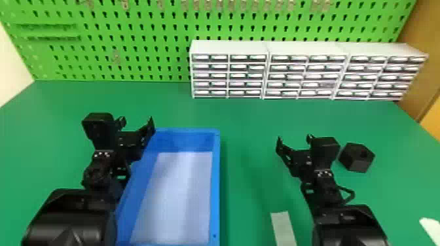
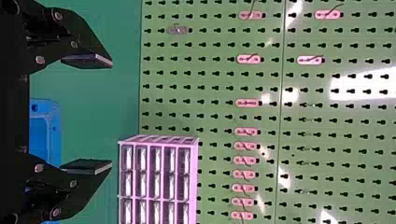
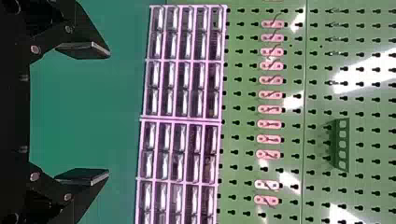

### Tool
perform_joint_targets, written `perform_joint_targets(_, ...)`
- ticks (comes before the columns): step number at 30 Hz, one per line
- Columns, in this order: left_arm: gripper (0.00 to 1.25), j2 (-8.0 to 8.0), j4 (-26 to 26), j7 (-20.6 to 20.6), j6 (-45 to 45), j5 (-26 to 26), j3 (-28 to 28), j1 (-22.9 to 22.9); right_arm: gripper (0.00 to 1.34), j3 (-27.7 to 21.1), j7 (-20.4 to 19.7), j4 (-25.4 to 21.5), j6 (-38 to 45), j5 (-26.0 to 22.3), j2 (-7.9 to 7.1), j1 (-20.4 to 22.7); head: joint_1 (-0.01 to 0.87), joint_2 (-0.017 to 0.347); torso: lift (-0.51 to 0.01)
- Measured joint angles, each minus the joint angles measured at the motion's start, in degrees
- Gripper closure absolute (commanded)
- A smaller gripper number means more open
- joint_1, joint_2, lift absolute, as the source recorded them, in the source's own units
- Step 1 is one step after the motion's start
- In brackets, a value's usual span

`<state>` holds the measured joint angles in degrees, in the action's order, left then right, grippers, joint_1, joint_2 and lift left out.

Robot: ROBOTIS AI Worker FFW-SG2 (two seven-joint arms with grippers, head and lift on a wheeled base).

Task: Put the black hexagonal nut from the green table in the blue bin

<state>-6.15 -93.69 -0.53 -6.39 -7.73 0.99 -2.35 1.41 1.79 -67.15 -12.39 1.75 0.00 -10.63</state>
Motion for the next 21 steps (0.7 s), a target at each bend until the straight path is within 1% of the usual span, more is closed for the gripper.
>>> perform_joint_targets(16,0.49,0.00,0.00,0.00,0.06,-0.04,-0.07,-0.02,0.37,0.00,0.05,0.00,0.12,-0.26,0.00,-0.29,0.686,0.051,-0.096)
perform_joint_targets(21,0.49,0.00,0.00,0.00,0.07,-0.09,-0.16,-0.01,0.37,0.15,0.05,0.01,0.96,-1.21,0.00,-0.77,0.686,0.051,-0.096)
